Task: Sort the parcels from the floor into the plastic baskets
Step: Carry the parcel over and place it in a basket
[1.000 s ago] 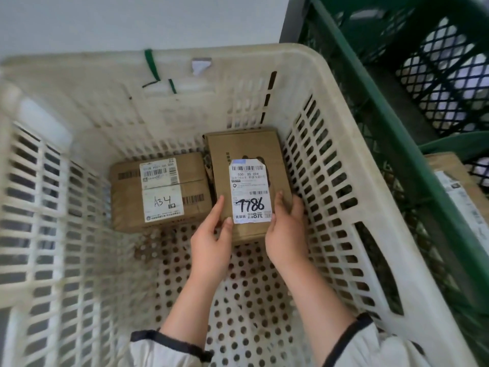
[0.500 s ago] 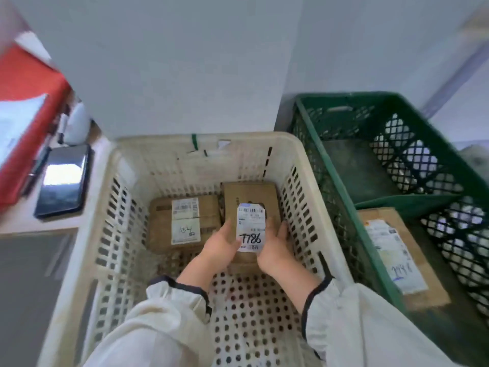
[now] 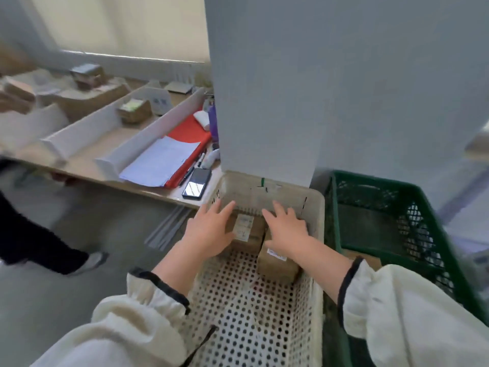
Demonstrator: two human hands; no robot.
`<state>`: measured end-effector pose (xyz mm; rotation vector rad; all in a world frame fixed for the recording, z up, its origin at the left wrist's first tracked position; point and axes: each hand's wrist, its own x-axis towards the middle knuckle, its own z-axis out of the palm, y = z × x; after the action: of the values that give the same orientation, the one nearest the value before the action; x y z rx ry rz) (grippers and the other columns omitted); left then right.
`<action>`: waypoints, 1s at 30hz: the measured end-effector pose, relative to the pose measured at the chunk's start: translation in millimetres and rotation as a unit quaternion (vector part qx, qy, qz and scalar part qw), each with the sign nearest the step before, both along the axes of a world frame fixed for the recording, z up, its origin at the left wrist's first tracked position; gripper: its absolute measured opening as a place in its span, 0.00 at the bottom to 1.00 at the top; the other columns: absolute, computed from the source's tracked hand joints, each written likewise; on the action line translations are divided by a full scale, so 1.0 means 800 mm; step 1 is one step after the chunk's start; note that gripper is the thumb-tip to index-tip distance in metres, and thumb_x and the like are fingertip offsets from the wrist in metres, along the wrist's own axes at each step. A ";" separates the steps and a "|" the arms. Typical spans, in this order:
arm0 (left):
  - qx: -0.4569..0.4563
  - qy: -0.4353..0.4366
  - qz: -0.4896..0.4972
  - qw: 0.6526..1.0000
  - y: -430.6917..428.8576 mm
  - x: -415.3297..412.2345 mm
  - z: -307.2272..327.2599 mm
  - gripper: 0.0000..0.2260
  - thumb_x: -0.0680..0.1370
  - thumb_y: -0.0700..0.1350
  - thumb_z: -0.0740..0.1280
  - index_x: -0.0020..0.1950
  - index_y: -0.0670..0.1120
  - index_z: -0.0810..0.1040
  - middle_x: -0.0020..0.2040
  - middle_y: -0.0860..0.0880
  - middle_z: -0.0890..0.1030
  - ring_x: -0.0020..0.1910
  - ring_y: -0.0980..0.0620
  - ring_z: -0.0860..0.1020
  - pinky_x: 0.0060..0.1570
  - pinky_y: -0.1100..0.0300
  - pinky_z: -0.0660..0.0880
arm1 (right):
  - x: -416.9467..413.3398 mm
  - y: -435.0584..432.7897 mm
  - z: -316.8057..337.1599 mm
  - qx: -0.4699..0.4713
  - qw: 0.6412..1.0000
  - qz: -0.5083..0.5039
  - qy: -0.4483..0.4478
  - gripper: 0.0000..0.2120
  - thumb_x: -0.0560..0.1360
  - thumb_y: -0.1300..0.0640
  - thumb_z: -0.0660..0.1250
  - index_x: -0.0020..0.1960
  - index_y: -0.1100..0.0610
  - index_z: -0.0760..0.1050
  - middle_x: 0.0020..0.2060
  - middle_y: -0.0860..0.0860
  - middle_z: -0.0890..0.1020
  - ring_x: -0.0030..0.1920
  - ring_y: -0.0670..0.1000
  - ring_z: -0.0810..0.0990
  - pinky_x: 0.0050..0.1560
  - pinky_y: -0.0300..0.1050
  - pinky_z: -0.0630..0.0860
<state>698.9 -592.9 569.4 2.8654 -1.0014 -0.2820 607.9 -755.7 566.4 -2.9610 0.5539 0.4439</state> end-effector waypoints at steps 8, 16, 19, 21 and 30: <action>-0.001 0.006 0.172 0.985 0.188 -0.087 0.019 0.34 0.77 0.60 0.62 0.76 0.59 0.47 0.78 0.49 0.51 0.75 0.42 0.53 0.68 0.41 0.63 | -0.019 0.129 0.025 0.016 0.990 0.136 -0.025 0.38 0.75 0.48 0.67 0.77 0.48 0.49 0.77 0.52 0.45 0.74 0.63 0.52 0.68 0.62 0.62; -0.005 0.015 0.365 0.931 0.435 -0.222 0.013 0.30 0.76 0.59 0.62 0.76 0.61 0.53 0.78 0.49 0.53 0.74 0.45 0.57 0.67 0.46 0.63 | -0.051 0.356 0.016 -0.019 0.948 0.317 -0.006 0.34 0.75 0.48 0.66 0.75 0.50 0.53 0.77 0.52 0.46 0.72 0.61 0.57 0.65 0.58 0.67; 0.009 0.049 0.461 0.886 0.546 -0.325 -0.004 0.30 0.76 0.59 0.62 0.76 0.61 0.54 0.78 0.49 0.53 0.74 0.44 0.58 0.69 0.46 0.62 | -0.092 0.476 -0.004 -0.016 0.914 0.404 0.026 0.33 0.74 0.53 0.66 0.75 0.50 0.54 0.77 0.52 0.46 0.72 0.60 0.57 0.64 0.56 0.66; 0.023 0.063 0.529 0.846 0.613 -0.406 -0.016 0.30 0.76 0.59 0.62 0.76 0.60 0.54 0.78 0.48 0.54 0.74 0.43 0.59 0.68 0.48 0.63 | -0.130 0.561 -0.019 -0.004 0.880 0.472 0.040 0.32 0.74 0.52 0.66 0.74 0.49 0.55 0.77 0.51 0.46 0.72 0.60 0.57 0.64 0.55 0.66; -0.010 0.140 0.764 0.629 0.729 -0.710 -0.076 0.31 0.76 0.59 0.62 0.77 0.54 0.55 0.77 0.45 0.57 0.72 0.41 0.62 0.67 0.50 0.64 | -0.316 0.803 -0.099 0.003 0.698 0.706 0.118 0.29 0.76 0.46 0.64 0.73 0.51 0.58 0.76 0.50 0.51 0.72 0.59 0.59 0.61 0.55 0.69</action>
<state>130.6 -9.7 508.8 2.3724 1.4795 -0.4318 354.9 -113.5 487.2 -2.6278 -1.8437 0.8372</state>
